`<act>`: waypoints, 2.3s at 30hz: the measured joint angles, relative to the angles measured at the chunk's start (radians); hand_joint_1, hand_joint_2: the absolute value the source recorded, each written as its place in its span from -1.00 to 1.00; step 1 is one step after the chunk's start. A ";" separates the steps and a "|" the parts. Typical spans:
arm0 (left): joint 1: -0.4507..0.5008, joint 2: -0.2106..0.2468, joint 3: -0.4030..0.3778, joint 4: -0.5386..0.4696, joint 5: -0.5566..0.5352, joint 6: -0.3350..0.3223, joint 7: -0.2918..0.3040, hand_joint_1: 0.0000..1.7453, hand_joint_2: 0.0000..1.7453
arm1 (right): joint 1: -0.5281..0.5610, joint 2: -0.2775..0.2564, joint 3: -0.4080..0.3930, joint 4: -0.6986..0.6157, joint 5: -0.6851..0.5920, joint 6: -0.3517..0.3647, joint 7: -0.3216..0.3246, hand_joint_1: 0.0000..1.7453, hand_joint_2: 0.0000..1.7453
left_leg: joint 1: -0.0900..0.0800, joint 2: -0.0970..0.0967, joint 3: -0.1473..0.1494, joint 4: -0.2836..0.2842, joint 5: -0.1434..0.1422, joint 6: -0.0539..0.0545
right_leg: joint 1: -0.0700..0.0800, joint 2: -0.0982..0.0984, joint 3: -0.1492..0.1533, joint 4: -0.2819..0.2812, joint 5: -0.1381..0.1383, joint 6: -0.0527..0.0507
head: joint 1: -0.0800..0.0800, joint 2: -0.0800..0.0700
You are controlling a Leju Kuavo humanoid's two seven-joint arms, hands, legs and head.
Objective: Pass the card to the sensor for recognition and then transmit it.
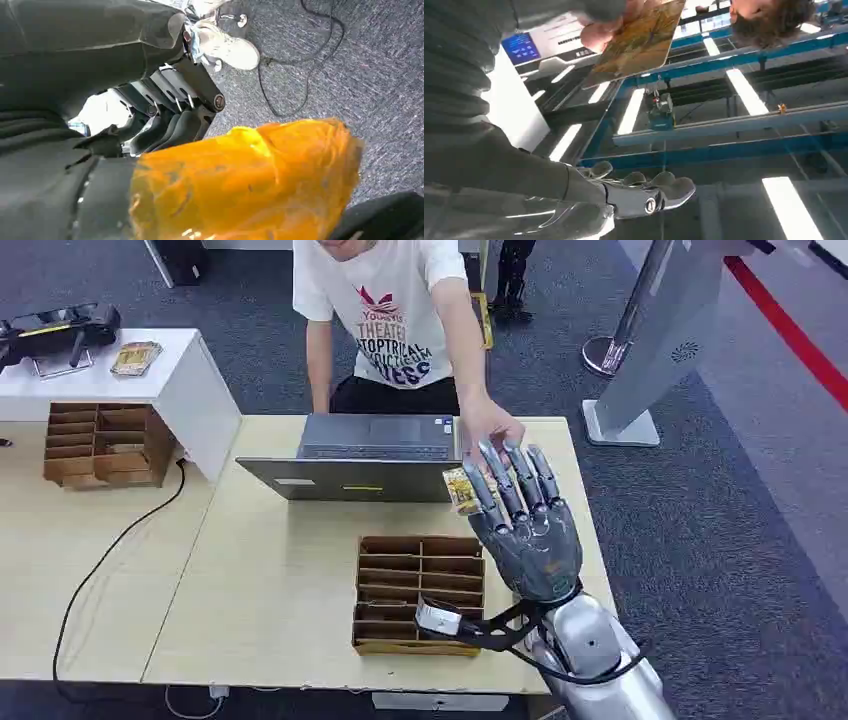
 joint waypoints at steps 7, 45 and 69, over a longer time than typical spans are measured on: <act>0.000 0.000 0.000 0.000 -0.003 -0.001 0.000 1.00 -1.00 | -0.015 -0.006 0.017 0.027 -0.001 0.000 0.004 1.00 1.00 | 0.000 0.000 -0.001 0.000 0.000 0.000 | 0.000 0.000 0.000 0.000 0.000 0.000 | 0.000 0.000; 0.001 0.000 0.003 0.000 0.001 0.003 0.000 1.00 -1.00 | 0.048 0.046 -0.018 0.038 -0.306 0.000 -0.127 1.00 1.00 | 0.000 0.000 -0.001 0.001 0.000 0.000 | 0.000 0.000 -0.001 0.000 0.000 0.000 | 0.000 0.000; 0.005 -0.011 0.087 0.000 0.015 0.025 0.000 1.00 -1.00 | 0.275 0.111 -0.297 -0.168 -1.594 0.412 -0.218 1.00 1.00 | 0.000 -0.001 -0.004 0.001 0.000 0.000 | 0.000 0.000 -0.003 0.000 0.001 0.001 | 0.000 0.000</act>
